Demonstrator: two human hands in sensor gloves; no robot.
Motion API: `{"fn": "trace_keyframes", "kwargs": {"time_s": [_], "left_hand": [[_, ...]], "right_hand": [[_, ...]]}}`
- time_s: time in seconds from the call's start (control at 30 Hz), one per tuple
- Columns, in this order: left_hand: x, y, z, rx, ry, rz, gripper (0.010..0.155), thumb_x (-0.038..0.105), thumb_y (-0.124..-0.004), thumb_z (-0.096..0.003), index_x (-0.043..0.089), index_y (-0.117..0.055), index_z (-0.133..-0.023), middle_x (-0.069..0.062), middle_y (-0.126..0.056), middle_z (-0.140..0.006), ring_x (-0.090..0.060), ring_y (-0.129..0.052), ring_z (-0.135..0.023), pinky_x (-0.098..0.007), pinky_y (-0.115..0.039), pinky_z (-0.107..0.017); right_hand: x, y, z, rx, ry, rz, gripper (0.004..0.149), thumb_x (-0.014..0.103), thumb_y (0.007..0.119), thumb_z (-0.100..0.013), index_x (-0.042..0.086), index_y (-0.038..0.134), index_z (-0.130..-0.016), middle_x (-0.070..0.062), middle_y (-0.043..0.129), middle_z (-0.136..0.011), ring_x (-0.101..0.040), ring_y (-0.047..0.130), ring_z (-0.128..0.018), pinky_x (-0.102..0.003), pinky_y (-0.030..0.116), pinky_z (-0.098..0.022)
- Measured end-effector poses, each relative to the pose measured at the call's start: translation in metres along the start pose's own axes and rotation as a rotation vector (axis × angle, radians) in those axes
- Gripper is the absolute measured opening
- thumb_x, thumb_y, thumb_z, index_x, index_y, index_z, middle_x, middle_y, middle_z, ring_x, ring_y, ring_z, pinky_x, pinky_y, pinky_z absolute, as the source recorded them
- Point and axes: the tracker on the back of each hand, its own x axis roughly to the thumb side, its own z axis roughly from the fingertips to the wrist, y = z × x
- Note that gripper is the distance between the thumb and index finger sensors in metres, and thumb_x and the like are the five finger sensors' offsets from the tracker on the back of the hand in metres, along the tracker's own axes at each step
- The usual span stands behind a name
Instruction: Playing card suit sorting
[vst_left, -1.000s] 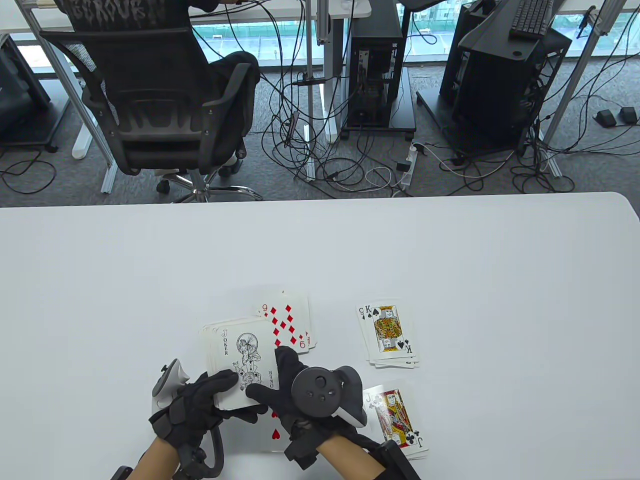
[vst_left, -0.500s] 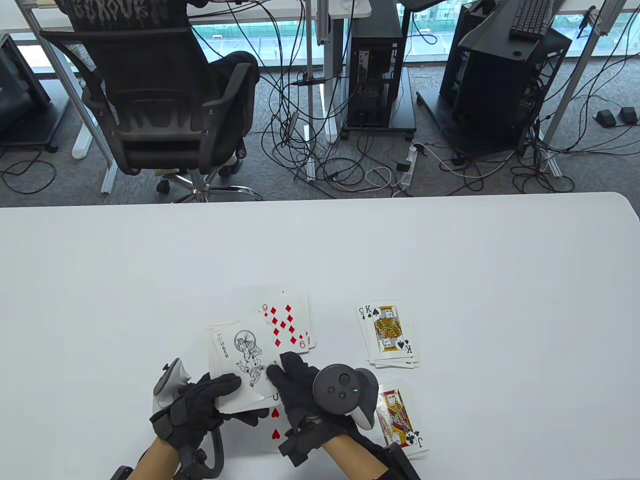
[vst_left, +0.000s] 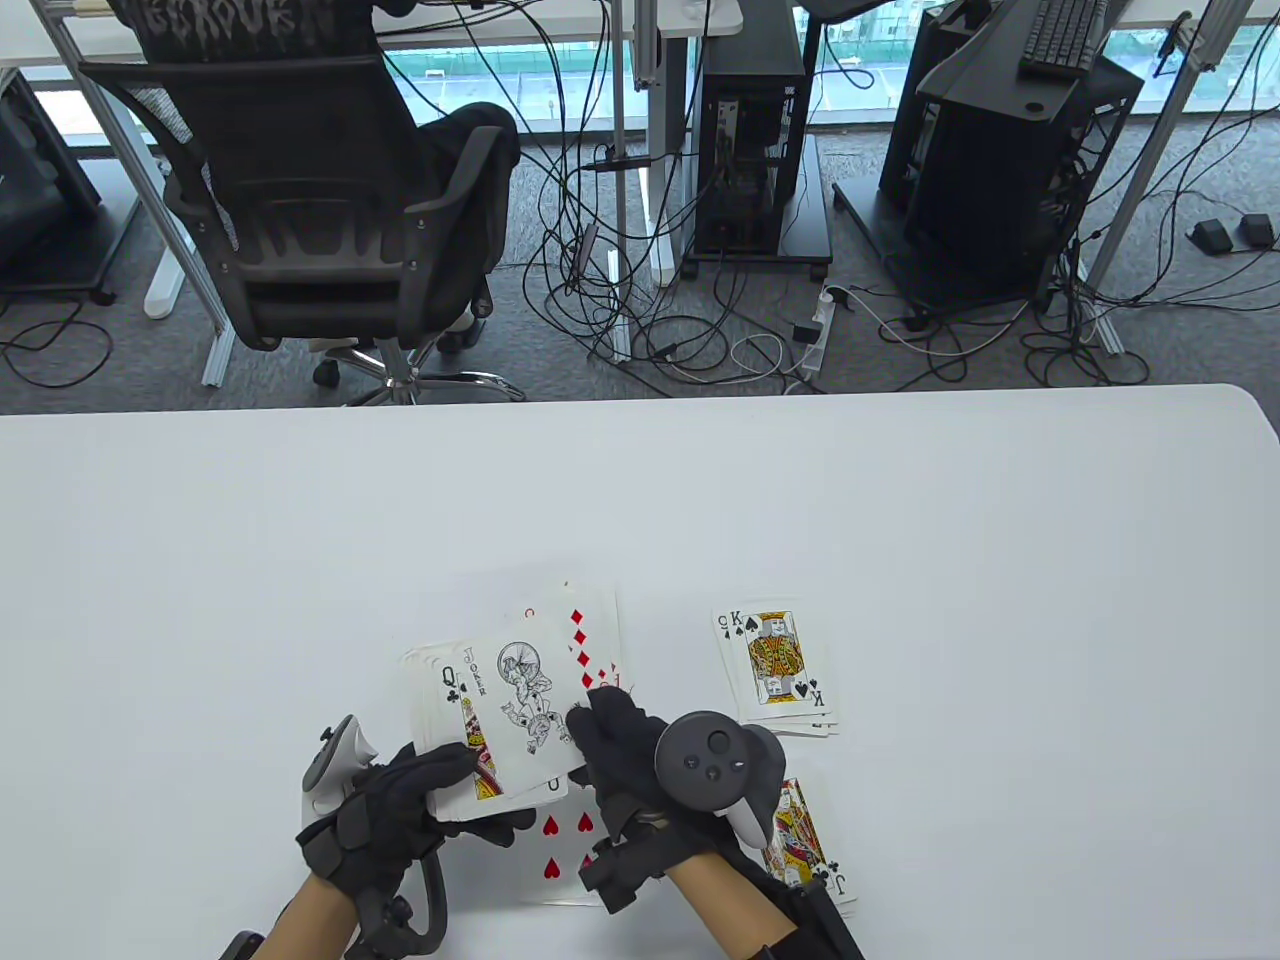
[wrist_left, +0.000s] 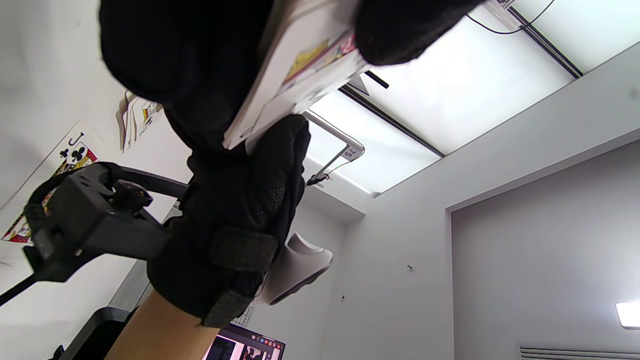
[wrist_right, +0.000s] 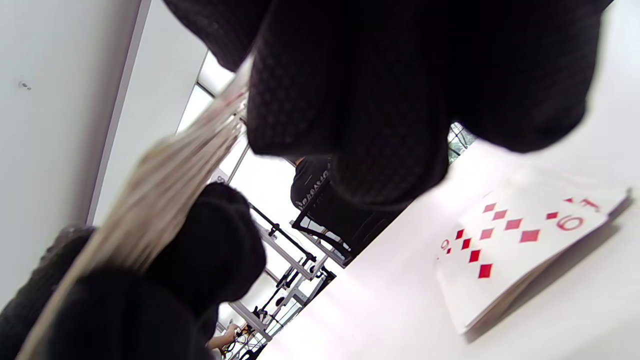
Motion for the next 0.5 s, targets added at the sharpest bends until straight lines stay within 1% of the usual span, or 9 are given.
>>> {"fn": "trace_keyframes", "kwargs": {"time_s": [0.13, 0.3, 0.4, 0.43, 0.47, 0.5], "left_hand": [[0.0, 0.0, 0.0, 0.003, -0.008, 0.008, 0.053, 0.029, -0.072, -0.0674, 0.015, -0.042, -0.109, -0.02, -0.064, -0.101, -0.04, -0.092, -0.074, -0.046, -0.082, -0.052], [0.001, 0.0, 0.0, 0.008, -0.017, 0.022, 0.052, 0.028, -0.071, -0.0681, 0.015, -0.042, -0.109, -0.02, -0.064, -0.101, -0.039, -0.092, -0.074, -0.045, -0.082, -0.052], [0.002, 0.0, 0.001, 0.008, -0.022, 0.027, 0.052, 0.029, -0.071, -0.0681, 0.015, -0.042, -0.109, -0.02, -0.064, -0.101, -0.039, -0.092, -0.075, -0.045, -0.082, -0.052], [0.002, 0.0, 0.001, 0.011, -0.024, 0.025, 0.052, 0.029, -0.071, -0.0683, 0.015, -0.042, -0.109, -0.02, -0.064, -0.101, -0.038, -0.092, -0.075, -0.045, -0.082, -0.052], [0.002, 0.0, 0.001, 0.014, -0.025, 0.025, 0.052, 0.029, -0.071, -0.0682, 0.015, -0.042, -0.109, -0.02, -0.064, -0.101, -0.038, -0.092, -0.075, -0.045, -0.082, -0.052], [0.002, 0.0, 0.001, 0.016, -0.025, 0.027, 0.052, 0.029, -0.071, -0.0683, 0.015, -0.042, -0.109, -0.02, -0.064, -0.101, -0.038, -0.092, -0.075, -0.045, -0.082, -0.052]], "right_hand": [[-0.01, -0.019, 0.001, -0.022, 0.042, -0.025, 0.04, 0.021, 0.065, -0.055, -0.012, 0.072, -0.076, -0.007, 0.094, -0.04, -0.028, 0.099, -0.033, -0.045, 0.087, -0.026], [-0.023, -0.05, 0.003, -0.082, 0.099, -0.121, 0.04, 0.021, 0.066, -0.054, -0.012, 0.072, -0.076, -0.007, 0.094, -0.039, -0.028, 0.099, -0.033, -0.045, 0.087, -0.025], [-0.034, -0.078, 0.002, -0.121, 0.138, -0.121, 0.04, 0.02, 0.067, -0.054, -0.012, 0.073, -0.076, -0.008, 0.094, -0.039, -0.029, 0.099, -0.033, -0.046, 0.086, -0.026], [-0.04, -0.092, 0.002, -0.138, 0.168, -0.083, 0.04, 0.02, 0.067, -0.054, -0.013, 0.073, -0.076, -0.009, 0.094, -0.039, -0.03, 0.098, -0.033, -0.047, 0.086, -0.026], [-0.045, -0.101, 0.002, -0.154, 0.178, -0.047, 0.04, 0.02, 0.067, -0.054, -0.013, 0.073, -0.076, -0.008, 0.094, -0.039, -0.03, 0.099, -0.033, -0.047, 0.086, -0.026], [-0.052, -0.115, 0.003, -0.188, 0.198, 0.015, 0.04, 0.02, 0.067, -0.054, -0.013, 0.073, -0.076, -0.008, 0.094, -0.038, -0.03, 0.098, -0.032, -0.047, 0.086, -0.025]]}}
